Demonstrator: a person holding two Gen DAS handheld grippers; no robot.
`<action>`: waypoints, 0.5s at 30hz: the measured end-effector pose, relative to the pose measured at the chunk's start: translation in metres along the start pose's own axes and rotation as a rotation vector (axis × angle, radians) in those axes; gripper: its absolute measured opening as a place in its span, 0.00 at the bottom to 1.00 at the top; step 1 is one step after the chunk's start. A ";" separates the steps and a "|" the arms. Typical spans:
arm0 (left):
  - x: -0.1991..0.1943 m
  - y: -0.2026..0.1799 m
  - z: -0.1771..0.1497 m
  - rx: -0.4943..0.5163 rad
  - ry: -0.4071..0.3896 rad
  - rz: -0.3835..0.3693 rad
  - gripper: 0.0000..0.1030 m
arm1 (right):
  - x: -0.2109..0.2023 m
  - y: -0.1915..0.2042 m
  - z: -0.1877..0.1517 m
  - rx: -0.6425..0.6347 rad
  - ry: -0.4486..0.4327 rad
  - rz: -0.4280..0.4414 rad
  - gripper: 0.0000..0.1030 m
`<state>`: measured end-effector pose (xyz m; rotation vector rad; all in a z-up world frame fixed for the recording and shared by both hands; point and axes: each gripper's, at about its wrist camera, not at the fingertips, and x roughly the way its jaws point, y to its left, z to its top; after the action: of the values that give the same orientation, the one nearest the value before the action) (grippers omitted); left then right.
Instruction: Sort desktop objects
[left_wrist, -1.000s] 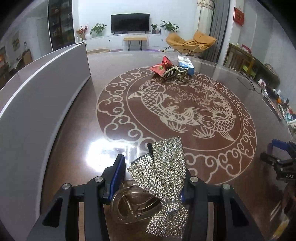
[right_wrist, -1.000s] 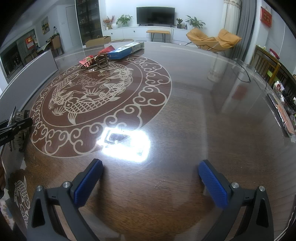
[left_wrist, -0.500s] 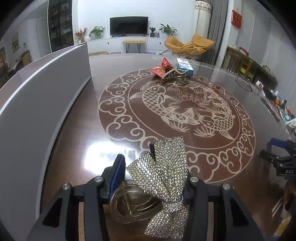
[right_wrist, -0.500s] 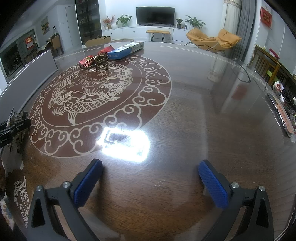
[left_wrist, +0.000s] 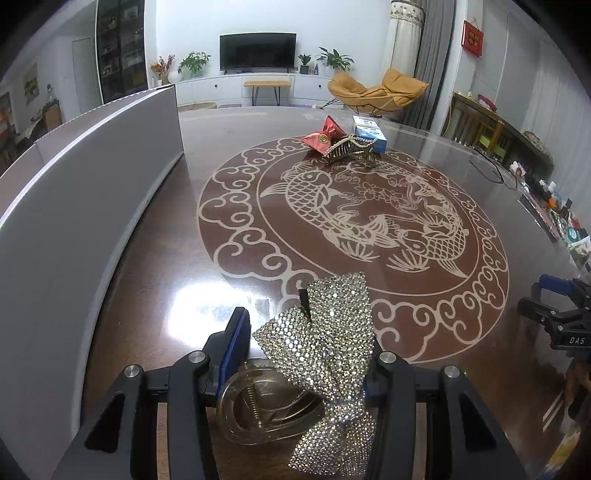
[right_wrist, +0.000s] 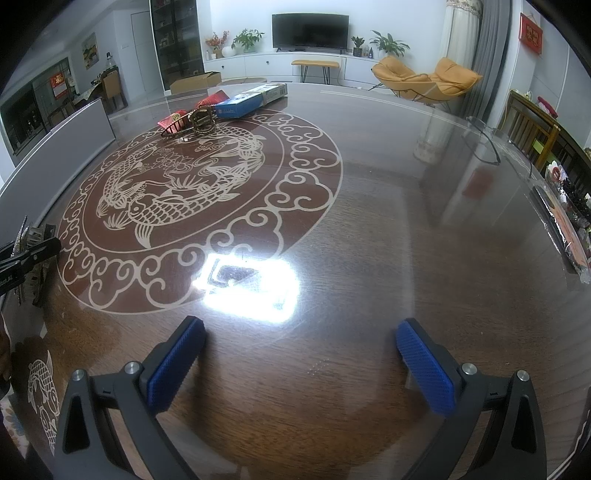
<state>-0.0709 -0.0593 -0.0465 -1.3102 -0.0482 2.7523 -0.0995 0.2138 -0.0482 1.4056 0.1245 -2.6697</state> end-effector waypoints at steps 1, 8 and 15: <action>0.000 0.000 0.000 0.000 0.000 0.001 0.47 | 0.000 0.000 0.000 0.000 0.000 0.000 1.00; -0.001 0.001 -0.001 -0.002 -0.001 -0.005 0.47 | -0.001 -0.001 0.000 0.000 0.000 0.000 1.00; -0.001 0.001 -0.001 -0.002 -0.001 -0.004 0.47 | 0.000 0.000 0.000 0.000 0.000 0.000 1.00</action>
<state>-0.0696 -0.0602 -0.0464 -1.3071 -0.0534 2.7501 -0.0990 0.2143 -0.0481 1.4059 0.1244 -2.6700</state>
